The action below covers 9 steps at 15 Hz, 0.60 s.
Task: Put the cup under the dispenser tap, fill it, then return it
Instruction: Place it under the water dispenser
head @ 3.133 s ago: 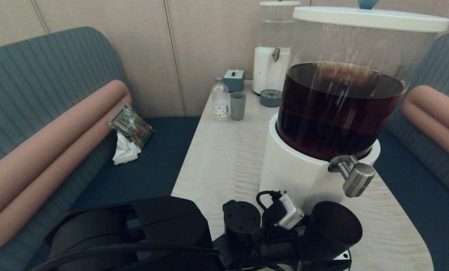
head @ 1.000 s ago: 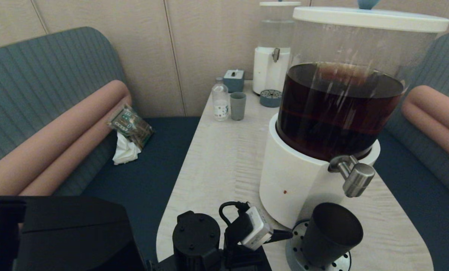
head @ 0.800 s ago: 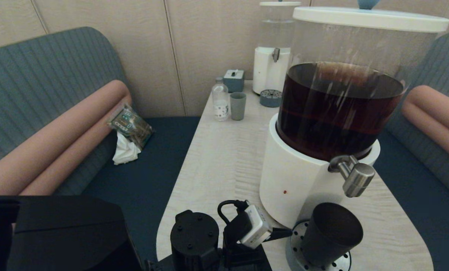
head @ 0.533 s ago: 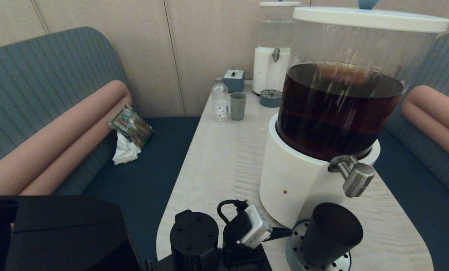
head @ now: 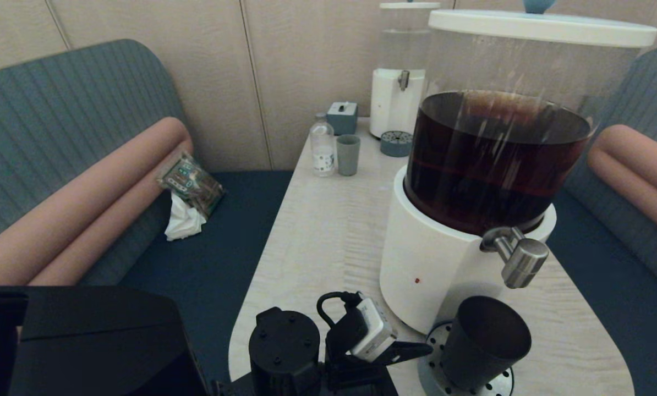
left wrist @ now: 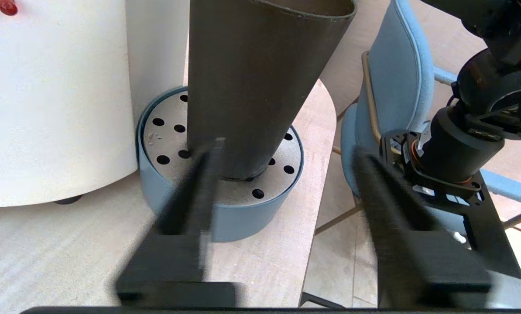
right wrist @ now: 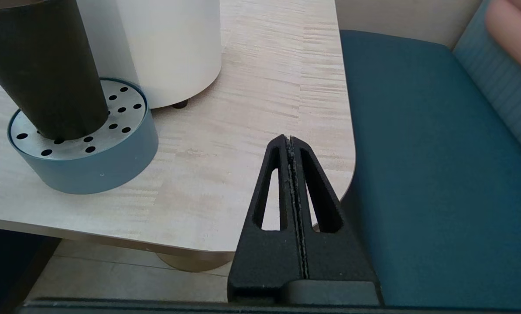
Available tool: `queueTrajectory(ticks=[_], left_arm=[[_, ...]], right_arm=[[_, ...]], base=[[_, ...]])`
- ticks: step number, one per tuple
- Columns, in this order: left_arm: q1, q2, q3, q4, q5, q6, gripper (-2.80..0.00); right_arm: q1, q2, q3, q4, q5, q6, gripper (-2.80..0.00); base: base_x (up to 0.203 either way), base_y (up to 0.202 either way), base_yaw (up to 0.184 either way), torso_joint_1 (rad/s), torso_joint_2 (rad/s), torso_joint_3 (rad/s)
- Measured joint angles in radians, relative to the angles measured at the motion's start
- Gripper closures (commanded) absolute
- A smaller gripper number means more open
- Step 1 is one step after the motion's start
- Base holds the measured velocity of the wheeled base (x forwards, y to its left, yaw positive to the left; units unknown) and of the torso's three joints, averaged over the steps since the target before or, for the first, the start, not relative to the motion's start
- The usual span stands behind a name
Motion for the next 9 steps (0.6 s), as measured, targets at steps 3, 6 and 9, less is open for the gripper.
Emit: queueTrajectory(ticks=[3,6,9], left_arm=[[0.0,0.005,-0.011,0.0,0.006,0.0,0.0],[0.0,0.016,-0.024,0.0,0.007,0.001,0.0],[0.0,0.026,-0.034,0.0,0.007,0.001,0.0]], right_arm=[[0.0,0.0,0.0,0.0,0.0,0.0,0.0],[0.0,0.0,0.0,0.0,0.0,0.001,0.0],[0.0,0.0,0.0,0.0,0.0,0.001,0.0]], base=[[0.0,0.0,0.0,0.0,0.0,0.0],[0.0,0.0,0.0,0.0,0.0,0.0],[0.0,0.0,0.0,0.0,0.0,0.0]])
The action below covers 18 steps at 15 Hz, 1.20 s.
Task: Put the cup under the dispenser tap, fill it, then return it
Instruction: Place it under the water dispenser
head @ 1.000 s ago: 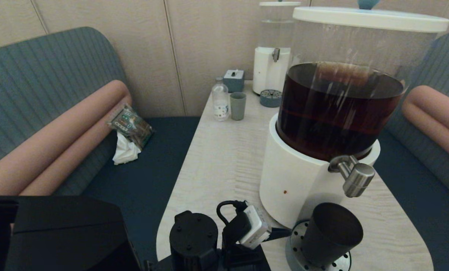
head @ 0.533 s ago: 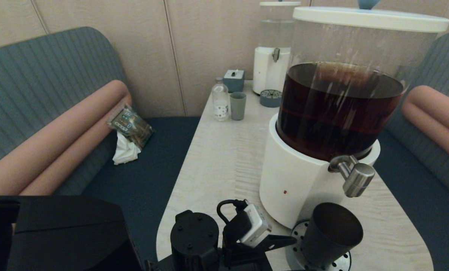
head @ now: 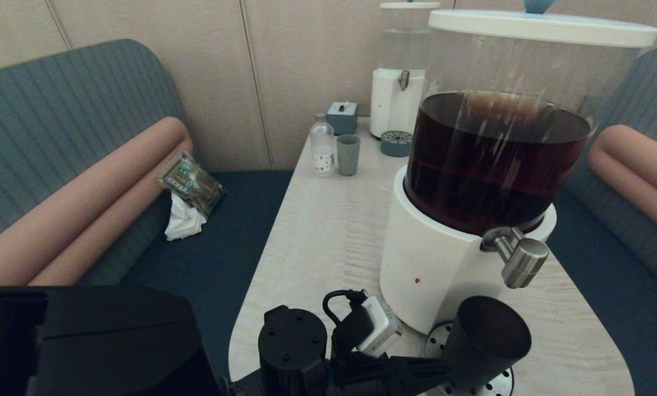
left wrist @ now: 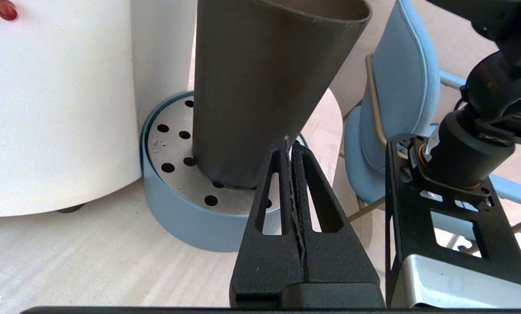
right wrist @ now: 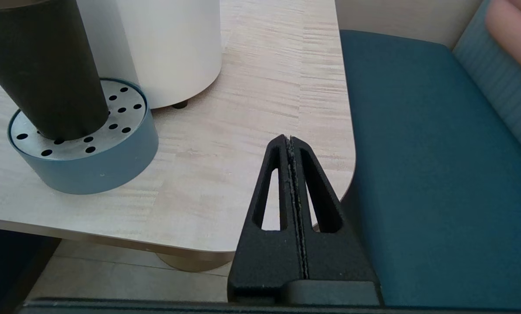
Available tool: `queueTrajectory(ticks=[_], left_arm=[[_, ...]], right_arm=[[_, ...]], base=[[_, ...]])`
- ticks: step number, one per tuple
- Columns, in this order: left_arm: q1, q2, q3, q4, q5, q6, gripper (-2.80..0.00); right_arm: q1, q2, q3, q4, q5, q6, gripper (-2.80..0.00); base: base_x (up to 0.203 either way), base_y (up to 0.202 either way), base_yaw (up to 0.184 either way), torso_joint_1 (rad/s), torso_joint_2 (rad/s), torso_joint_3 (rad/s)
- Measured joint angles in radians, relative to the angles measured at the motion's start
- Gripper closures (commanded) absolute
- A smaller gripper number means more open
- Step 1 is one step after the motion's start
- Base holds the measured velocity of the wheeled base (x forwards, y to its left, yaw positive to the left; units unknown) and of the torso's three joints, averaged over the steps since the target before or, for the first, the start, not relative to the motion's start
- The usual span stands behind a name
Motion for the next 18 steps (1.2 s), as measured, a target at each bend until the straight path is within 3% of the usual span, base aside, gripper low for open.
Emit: queueTrajectory(ticks=[18], left_arm=[[0.0,0.07,-0.085,0.0,0.0,-0.003,0.0]], right_arm=[[0.0,0.0,0.0,-0.001,0.0,0.006,0.0]], base=[[0.0,0.0,0.0,0.0,0.0,0.0]])
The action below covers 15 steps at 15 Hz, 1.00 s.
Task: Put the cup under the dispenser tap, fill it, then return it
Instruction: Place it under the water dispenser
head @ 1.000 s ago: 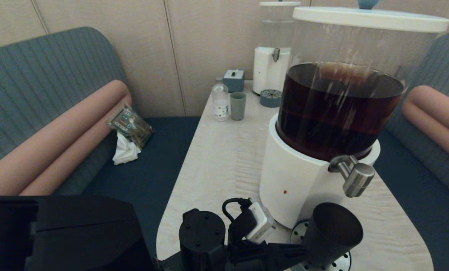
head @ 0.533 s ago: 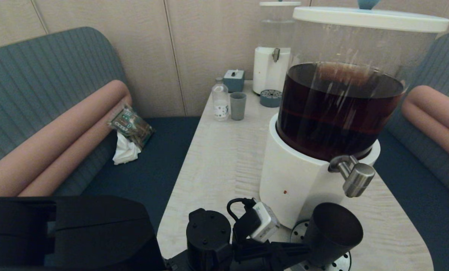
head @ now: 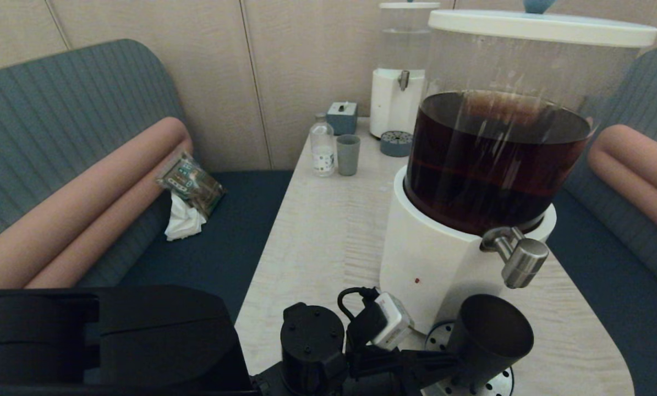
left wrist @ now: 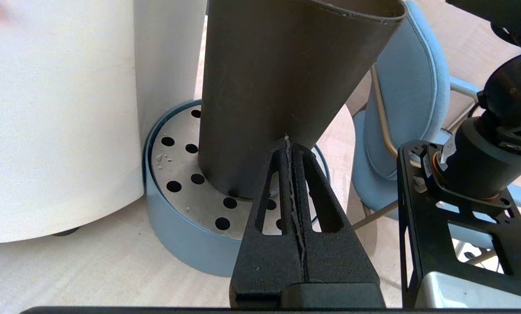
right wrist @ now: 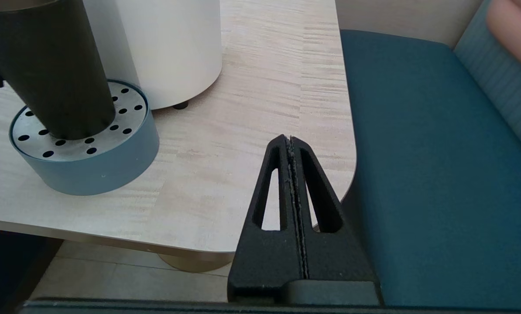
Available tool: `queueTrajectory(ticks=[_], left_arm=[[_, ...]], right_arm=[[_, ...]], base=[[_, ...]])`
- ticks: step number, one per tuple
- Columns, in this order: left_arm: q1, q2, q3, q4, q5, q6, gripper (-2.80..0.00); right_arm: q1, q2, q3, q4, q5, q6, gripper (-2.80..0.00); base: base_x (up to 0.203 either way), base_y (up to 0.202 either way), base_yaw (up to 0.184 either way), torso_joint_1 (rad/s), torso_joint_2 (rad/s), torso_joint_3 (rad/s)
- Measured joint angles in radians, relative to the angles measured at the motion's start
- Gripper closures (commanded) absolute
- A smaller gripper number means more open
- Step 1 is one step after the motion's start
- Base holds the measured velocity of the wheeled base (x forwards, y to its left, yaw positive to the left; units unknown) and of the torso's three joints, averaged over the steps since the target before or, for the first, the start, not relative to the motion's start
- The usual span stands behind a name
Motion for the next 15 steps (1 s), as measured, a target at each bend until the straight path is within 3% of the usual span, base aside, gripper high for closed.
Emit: queueTrajectory(ticks=[15], left_arm=[[0.0,0.01,-0.013,0.0,0.0,-0.002,0.0]], right_arm=[[0.0,0.0,0.0,-0.001,0.0,-0.001,0.0]], base=[[0.0,0.0,0.0,0.0,0.0,0.0]])
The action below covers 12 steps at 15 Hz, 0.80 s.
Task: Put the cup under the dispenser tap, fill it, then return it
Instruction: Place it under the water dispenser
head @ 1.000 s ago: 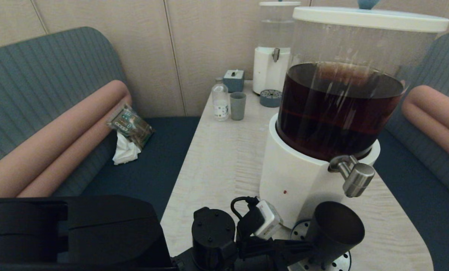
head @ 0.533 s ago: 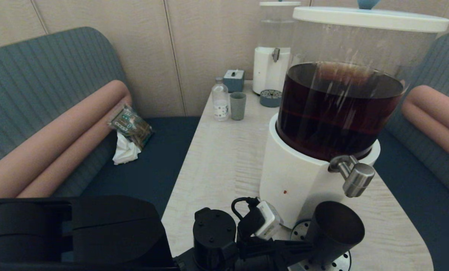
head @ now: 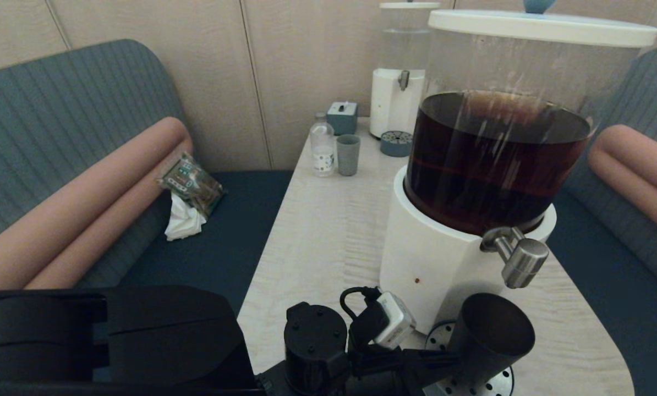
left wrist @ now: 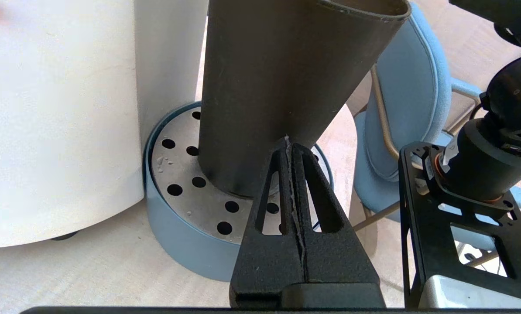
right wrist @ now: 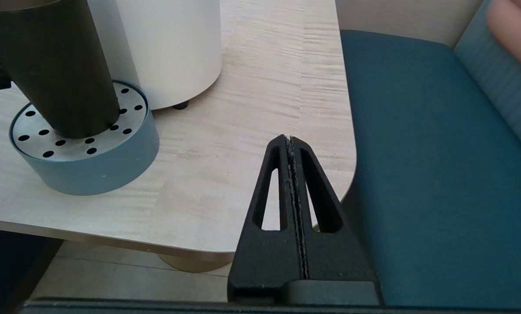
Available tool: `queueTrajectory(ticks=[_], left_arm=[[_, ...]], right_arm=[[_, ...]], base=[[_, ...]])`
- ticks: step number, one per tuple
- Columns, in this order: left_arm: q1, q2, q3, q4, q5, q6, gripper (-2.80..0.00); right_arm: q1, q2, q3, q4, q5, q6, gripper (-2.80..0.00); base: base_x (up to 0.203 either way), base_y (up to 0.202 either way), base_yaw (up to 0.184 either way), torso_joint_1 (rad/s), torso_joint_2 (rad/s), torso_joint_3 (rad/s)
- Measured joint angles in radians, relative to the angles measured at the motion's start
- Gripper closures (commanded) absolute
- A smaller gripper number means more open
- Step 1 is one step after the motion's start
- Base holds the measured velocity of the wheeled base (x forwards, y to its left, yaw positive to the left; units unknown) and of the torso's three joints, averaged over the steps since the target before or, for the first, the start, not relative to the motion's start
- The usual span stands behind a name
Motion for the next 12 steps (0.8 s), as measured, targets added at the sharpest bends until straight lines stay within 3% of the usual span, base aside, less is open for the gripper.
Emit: queueTrajectory(ticks=[12], left_arm=[[0.0,0.012,-0.003,0.0,0.001,-0.001,0.0]], right_arm=[[0.0,0.0,0.0,0.001,0.0,0.0,0.0]], base=[[0.0,0.0,0.0,0.0,0.0,0.0]])
